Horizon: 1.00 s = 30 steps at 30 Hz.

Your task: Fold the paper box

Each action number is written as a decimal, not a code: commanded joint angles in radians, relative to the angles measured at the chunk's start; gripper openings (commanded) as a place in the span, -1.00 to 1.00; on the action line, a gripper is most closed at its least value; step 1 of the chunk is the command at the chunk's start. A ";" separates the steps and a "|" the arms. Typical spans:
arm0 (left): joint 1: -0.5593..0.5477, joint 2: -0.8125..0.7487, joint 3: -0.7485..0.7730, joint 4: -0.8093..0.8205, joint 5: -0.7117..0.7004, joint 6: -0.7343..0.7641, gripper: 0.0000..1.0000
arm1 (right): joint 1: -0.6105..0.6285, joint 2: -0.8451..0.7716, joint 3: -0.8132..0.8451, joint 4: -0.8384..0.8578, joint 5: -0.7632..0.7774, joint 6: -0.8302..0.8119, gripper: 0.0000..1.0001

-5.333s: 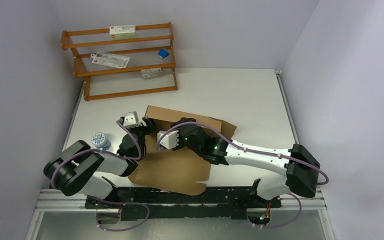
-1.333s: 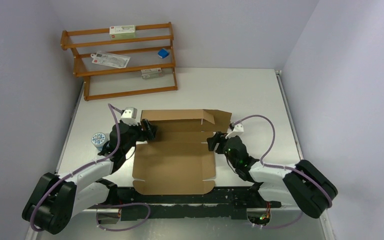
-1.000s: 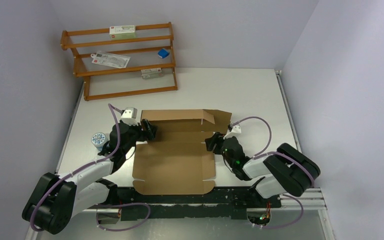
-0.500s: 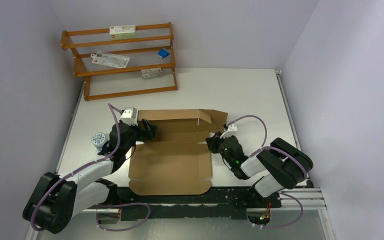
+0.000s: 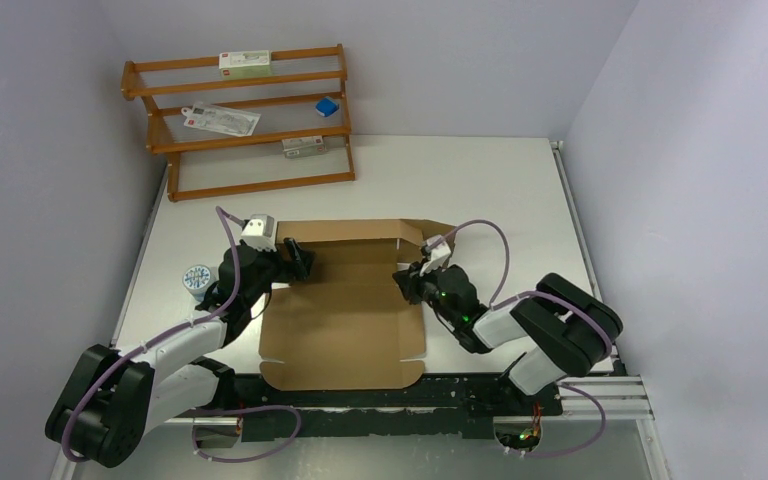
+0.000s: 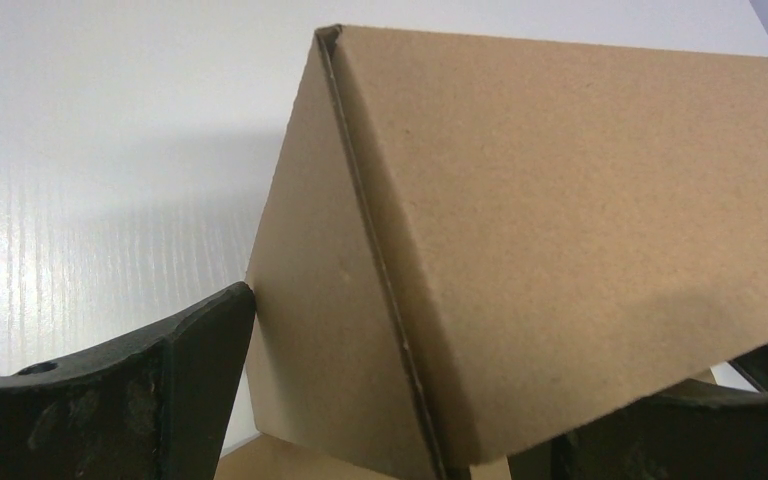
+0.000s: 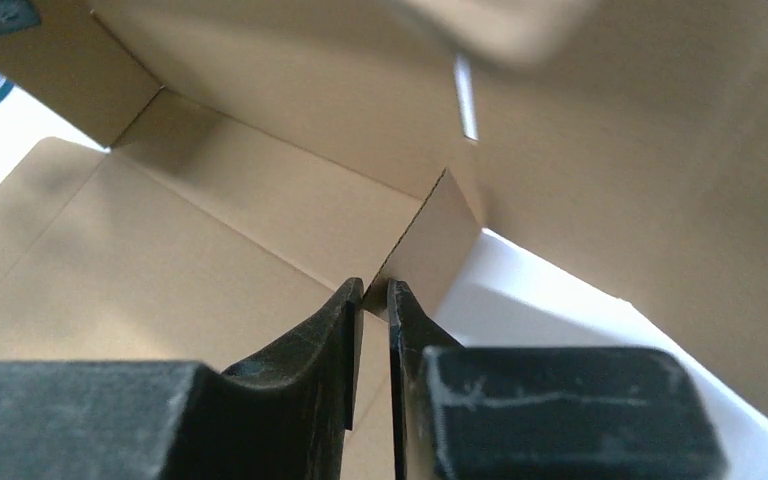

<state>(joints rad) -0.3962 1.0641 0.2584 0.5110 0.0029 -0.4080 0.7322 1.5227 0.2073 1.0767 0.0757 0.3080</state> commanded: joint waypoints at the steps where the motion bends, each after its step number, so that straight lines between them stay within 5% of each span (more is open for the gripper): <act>1: 0.002 -0.004 0.008 0.029 0.038 -0.002 0.73 | 0.042 0.047 0.055 0.032 -0.062 -0.115 -0.61; 7: 0.002 -0.016 0.011 0.005 0.008 -0.004 0.74 | 0.056 0.044 0.066 0.013 -0.018 -0.160 -0.51; 13: 0.002 -0.029 0.012 -0.015 0.000 -0.003 0.73 | 0.055 -0.116 0.067 -0.177 0.004 -0.196 -0.29; 24: 0.002 -0.048 0.041 -0.061 -0.055 0.032 0.74 | 0.055 -0.578 0.246 -0.943 0.009 -0.177 0.11; 30: 0.002 -0.045 0.041 -0.059 -0.050 0.032 0.74 | 0.052 -0.650 0.483 -1.358 0.053 -0.153 0.25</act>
<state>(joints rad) -0.3954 1.0275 0.2684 0.4583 -0.0345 -0.3893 0.7822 0.8932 0.5632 0.0742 0.0818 0.1371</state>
